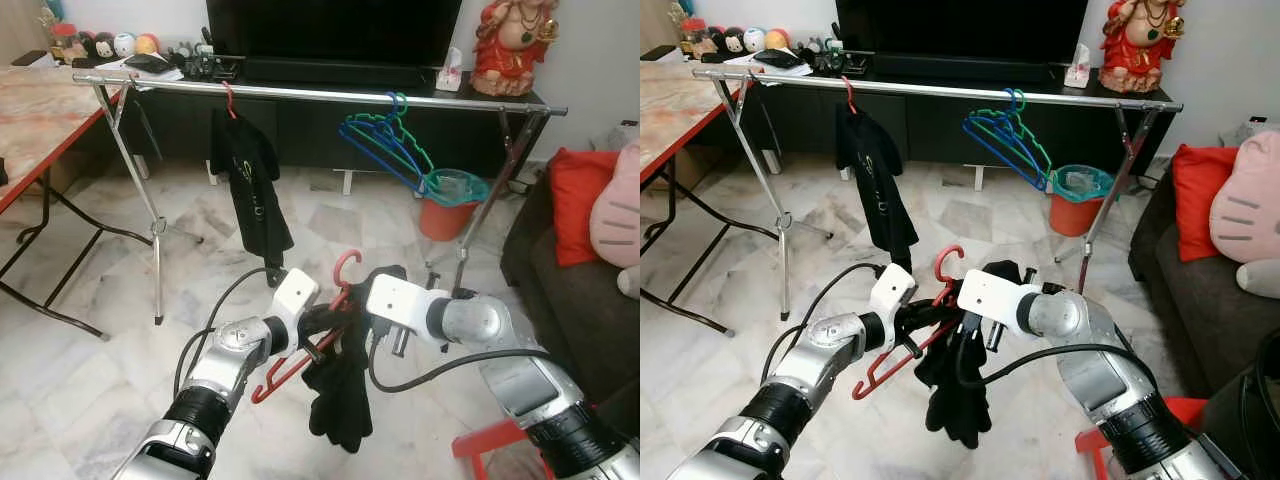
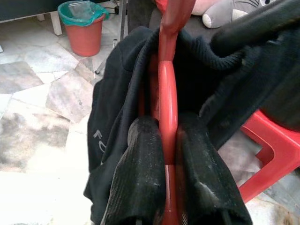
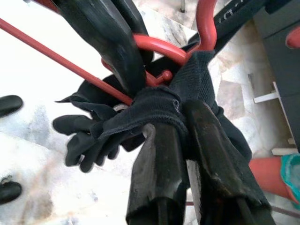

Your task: Hang hanger

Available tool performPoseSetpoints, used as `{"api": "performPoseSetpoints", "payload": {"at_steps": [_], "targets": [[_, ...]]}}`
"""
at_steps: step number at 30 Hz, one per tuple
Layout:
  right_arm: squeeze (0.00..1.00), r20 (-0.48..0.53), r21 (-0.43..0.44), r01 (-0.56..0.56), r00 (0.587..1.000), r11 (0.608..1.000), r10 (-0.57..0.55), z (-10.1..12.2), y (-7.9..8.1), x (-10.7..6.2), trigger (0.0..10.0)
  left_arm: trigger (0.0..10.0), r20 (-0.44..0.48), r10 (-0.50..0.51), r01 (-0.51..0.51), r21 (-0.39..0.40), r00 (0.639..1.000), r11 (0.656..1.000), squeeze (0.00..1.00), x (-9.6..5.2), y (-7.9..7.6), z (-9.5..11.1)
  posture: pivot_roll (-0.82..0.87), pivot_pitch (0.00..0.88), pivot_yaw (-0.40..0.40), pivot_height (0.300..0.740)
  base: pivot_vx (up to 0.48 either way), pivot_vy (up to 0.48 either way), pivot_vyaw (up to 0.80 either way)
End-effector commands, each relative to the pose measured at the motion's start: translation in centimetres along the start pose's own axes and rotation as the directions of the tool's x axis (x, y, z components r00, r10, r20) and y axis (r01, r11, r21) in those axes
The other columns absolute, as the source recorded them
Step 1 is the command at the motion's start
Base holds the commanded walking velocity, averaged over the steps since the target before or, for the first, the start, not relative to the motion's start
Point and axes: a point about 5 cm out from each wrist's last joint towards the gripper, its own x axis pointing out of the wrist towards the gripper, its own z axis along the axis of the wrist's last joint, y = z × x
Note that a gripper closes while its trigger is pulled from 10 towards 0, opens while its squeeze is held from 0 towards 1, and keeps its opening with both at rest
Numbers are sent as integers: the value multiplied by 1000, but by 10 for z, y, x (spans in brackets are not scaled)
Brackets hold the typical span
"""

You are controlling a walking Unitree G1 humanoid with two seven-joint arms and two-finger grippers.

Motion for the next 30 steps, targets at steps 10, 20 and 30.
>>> {"api": "performPoseSetpoints", "payload": {"at_steps": [10, 20, 30], "targets": [[0, 30, -30, -69, 997, 997, 70, 8, 13, 0, 10000, 10000, 60, -5, 5, 15, 998, 1000, 0, 2, 2, 12, -41, 0, -40, 740, 0, 0, 0], [1000, -27, -59, -92, 995, 994, 91, -1, 16, -2, 10000, 10000, 94, -3, 1, 13, 996, 1000, 0, 1, 4, 16, -43, 0, -41, 740, 0, 0, 0], [1000, -28, -58, -91, 996, 994, 90, -1, 16, -2, 10000, 10000, 100, -2, 1, 10, 995, 1000, 0, 2, 4, 16, -43, 0, -41, 740, 0, 0, 0]]}}
